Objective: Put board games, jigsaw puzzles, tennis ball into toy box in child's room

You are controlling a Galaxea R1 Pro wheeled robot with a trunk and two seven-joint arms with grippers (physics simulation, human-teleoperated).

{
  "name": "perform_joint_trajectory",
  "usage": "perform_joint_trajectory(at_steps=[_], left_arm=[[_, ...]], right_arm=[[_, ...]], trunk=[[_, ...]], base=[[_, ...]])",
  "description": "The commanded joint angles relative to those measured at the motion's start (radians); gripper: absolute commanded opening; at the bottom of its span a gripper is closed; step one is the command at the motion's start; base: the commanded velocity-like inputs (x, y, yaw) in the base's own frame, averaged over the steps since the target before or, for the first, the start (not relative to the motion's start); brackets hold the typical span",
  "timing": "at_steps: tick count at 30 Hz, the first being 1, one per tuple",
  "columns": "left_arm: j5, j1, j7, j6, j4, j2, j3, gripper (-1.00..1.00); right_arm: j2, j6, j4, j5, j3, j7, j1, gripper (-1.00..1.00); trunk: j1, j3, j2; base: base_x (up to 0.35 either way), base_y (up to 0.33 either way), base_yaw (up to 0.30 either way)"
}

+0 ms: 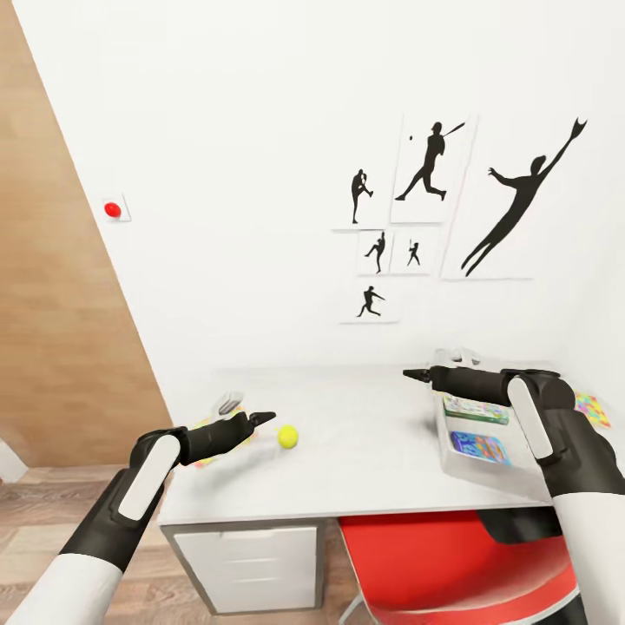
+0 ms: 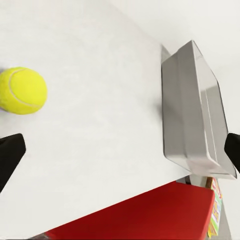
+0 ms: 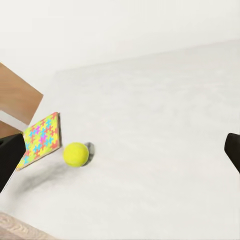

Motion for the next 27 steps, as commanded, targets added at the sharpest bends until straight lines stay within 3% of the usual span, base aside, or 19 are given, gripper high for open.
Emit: perform_joint_trajectory(at_steps=[1, 15, 27], left_arm=[[-0.005, -0.001, -0.006, 0.002, 0.000, 0.001, -0.001, 1.00], [-0.005, -0.001, -0.006, 0.000, -0.003, 0.001, -0.001, 1.00], [-0.005, -0.001, -0.006, 0.000, -0.005, 0.001, -0.001, 1.00]], right_arm=[[0.000, 0.005, -0.001, 0.006, -0.001, 0.008, -0.001, 1.00], [0.001, 0.005, -0.001, 0.007, -0.001, 0.007, -0.001, 1.00], [0.001, 0.005, -0.001, 0.007, -0.001, 0.007, -0.001, 1.00]], trunk=[[0.001, -0.002, -0.002], [0.001, -0.002, -0.002], [0.001, -0.002, -0.002]], base=[[-0.013, 0.337, 0.000], [-0.003, 0.333, 0.000], [0.004, 0.115, 0.000]])
